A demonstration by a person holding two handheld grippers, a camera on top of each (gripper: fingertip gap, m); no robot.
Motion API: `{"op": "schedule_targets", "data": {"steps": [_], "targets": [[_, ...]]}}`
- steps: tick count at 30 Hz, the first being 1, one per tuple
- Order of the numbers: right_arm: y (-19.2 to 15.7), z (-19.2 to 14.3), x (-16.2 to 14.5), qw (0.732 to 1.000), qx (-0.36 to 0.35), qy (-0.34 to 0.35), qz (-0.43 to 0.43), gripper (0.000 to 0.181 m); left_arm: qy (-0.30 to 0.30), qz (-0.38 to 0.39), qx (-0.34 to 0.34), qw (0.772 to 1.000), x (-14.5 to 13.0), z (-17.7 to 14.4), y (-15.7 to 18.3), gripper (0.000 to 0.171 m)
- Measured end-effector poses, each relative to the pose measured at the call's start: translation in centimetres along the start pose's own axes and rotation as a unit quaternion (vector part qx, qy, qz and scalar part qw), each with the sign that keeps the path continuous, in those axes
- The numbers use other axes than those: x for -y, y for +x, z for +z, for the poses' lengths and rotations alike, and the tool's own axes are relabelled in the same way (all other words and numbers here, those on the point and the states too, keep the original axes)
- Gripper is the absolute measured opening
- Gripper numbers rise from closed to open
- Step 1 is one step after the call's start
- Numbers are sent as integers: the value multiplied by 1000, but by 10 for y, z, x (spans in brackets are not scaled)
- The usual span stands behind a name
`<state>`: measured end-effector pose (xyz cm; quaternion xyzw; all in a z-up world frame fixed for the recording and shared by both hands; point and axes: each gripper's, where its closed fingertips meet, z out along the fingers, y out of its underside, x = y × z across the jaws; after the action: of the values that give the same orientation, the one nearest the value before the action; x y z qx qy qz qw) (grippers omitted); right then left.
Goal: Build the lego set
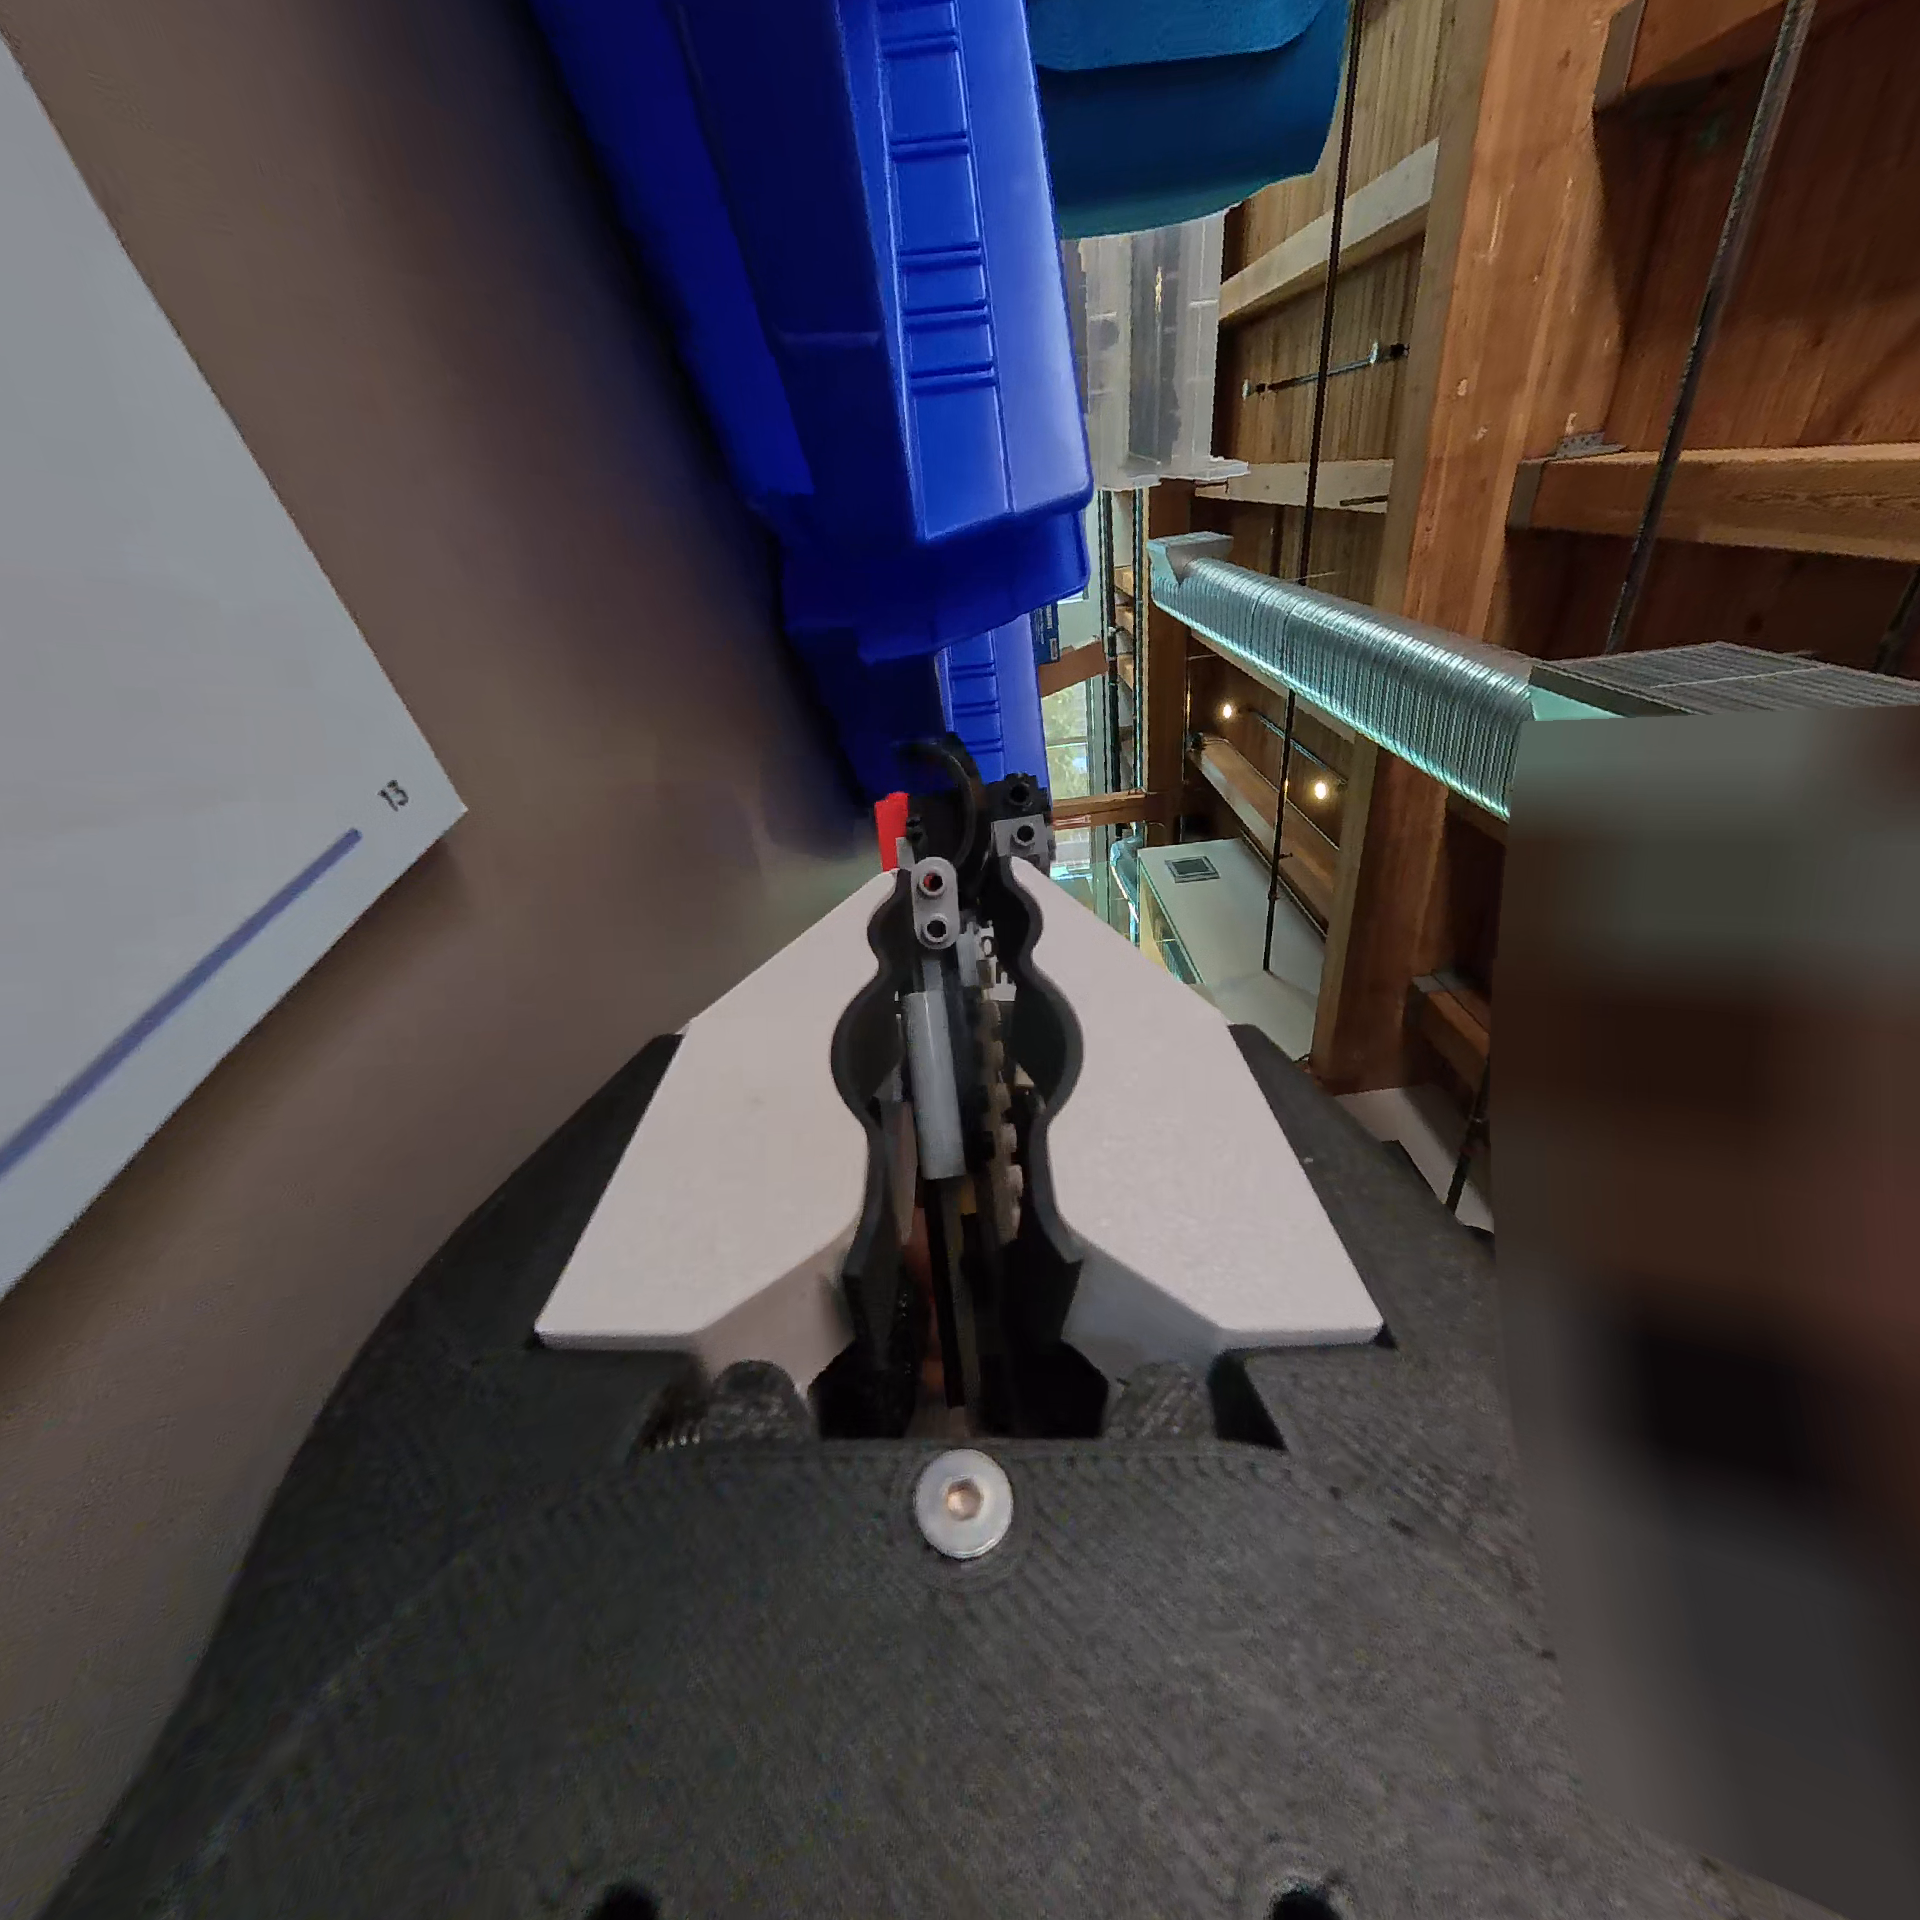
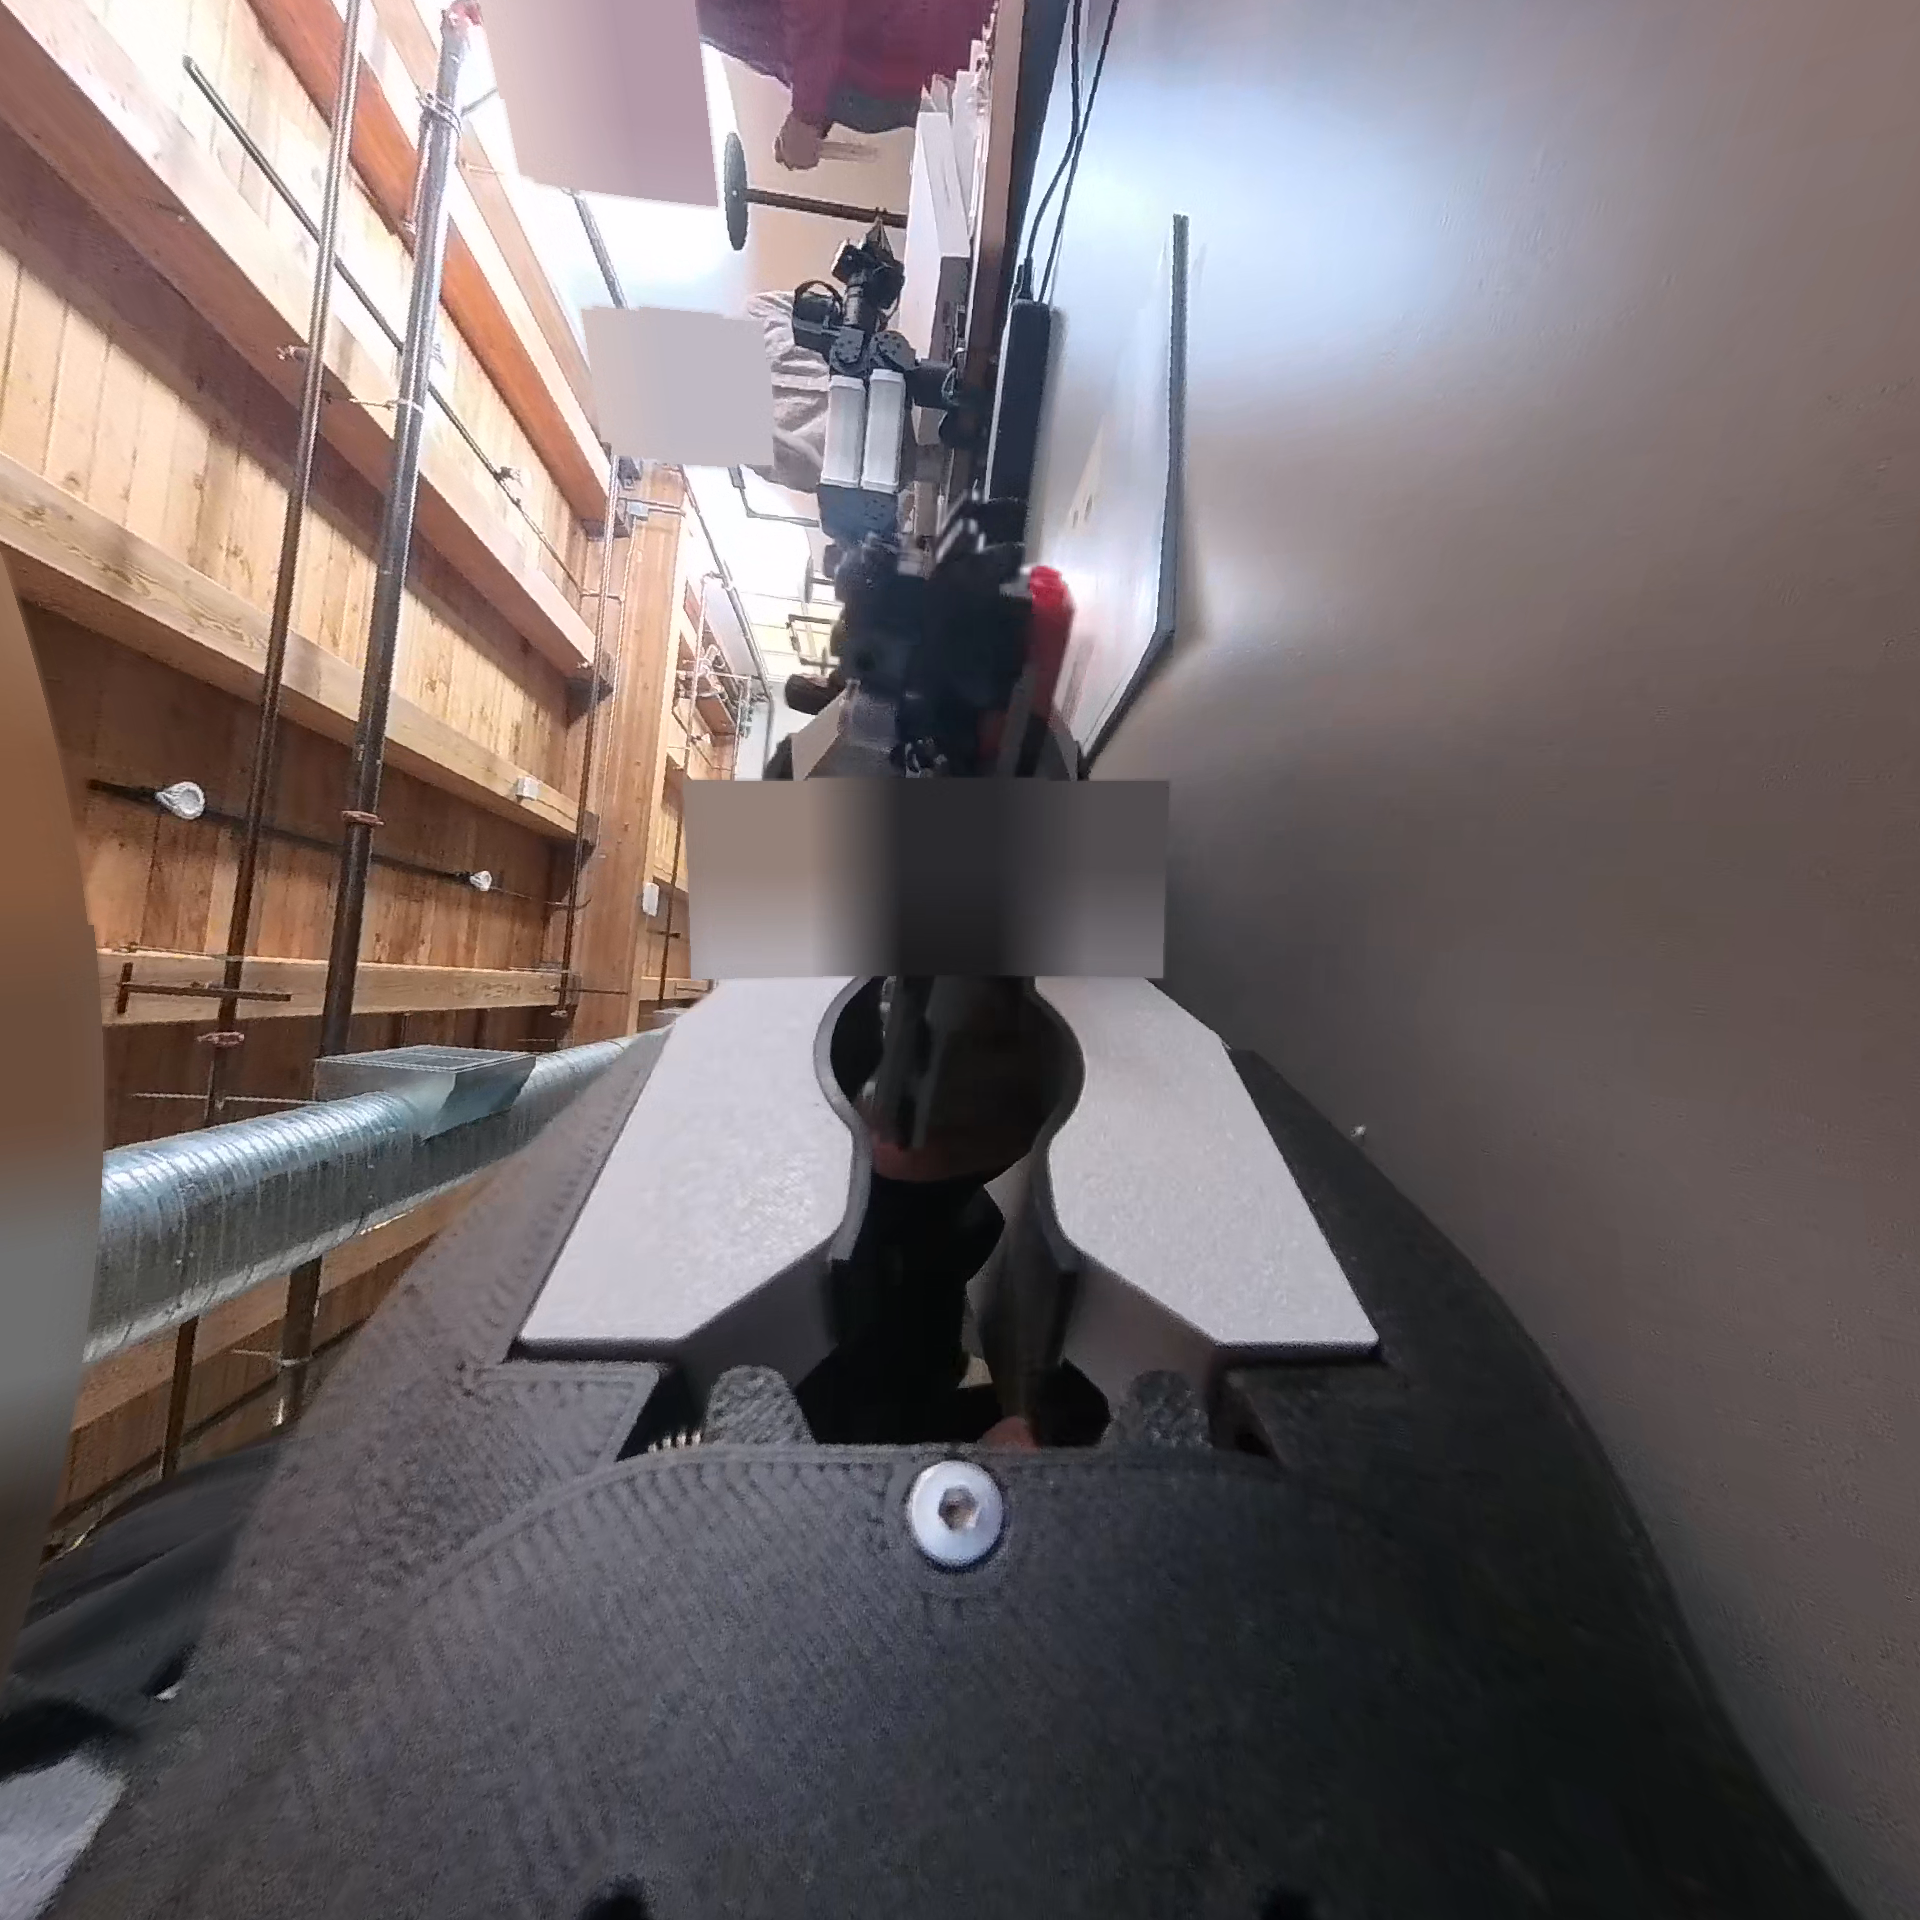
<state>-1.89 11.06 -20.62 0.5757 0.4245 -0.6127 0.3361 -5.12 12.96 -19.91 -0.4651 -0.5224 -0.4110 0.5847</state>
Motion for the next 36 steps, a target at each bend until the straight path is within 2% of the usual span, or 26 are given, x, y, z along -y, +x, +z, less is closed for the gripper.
{"op": "schedule_targets", "data": {"steps": [10,14,19,25,30,36], "targets": [[-1,-5,7,1000,8,4,5,18,2,9,38,999,7,-8,-4,15],[2,-15,15,1000,-4,-2,-11,18,-30,71,97,992,6,-12,-14,14],[5,-25,26,1000,-11,-3,-20,19,-96,174,186,962,2,-10,-25,9],[4,-29,26,1000,-6,-12,-24,19,-162,256,268,914,0,-8,-45,13],[2,-33,26,1000,0,-14,-26,19,-185,304,288,889,-2,-9,-47,22],[0,-39,26,999,5,-16,-31,19,-178,356,319,860,0,-21,-46,27]]}}
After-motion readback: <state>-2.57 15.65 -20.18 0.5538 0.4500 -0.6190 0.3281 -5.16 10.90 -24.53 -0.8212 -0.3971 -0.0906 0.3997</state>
